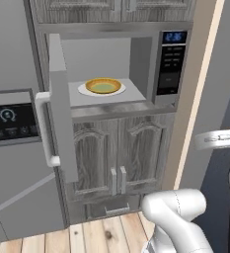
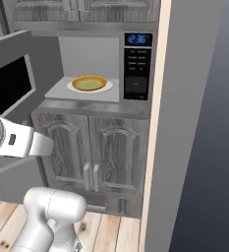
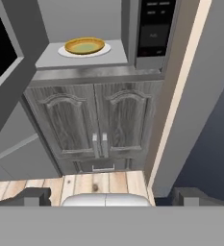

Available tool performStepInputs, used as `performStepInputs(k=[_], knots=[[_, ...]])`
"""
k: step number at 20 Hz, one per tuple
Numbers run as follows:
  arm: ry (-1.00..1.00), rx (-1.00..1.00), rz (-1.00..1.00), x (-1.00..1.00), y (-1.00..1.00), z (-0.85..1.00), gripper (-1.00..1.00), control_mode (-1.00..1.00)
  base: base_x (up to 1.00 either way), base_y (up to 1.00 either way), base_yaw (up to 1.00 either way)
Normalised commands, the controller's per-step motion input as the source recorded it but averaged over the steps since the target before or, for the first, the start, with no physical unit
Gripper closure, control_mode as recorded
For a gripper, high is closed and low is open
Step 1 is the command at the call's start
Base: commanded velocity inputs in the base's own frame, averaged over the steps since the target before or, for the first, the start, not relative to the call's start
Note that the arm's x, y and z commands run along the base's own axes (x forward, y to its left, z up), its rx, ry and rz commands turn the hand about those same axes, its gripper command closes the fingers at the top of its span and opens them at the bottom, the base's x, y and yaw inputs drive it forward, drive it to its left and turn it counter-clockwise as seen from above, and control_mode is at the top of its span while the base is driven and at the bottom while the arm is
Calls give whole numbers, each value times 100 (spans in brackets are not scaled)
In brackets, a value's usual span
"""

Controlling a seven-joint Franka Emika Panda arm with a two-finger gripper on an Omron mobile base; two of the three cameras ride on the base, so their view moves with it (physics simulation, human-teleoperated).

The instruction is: Pick the shrimp from the counter and place it in the microwave. Then turn on the microwave.

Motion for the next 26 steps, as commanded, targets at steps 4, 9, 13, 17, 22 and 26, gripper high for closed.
performStepInputs(k=[4, 9, 13, 17, 22, 26], knots=[[0, 0, 0, 0, 0, 0, -100, 100, -49, -1, -8], [0, 0, 0, 0, 0, 0, -100, 100, -46, 0, -24], [0, 0, 0, 0, 0, 0, -100, 100, -43, 0, -30], [0, 0, 0, 0, 0, 0, -100, 100, -43, 0, -29], [0, 0, 0, 0, 0, 0, -100, 100, -43, 3, -26], [0, 0, 0, 0, 0, 0, -100, 100, -44, 6, -25]])
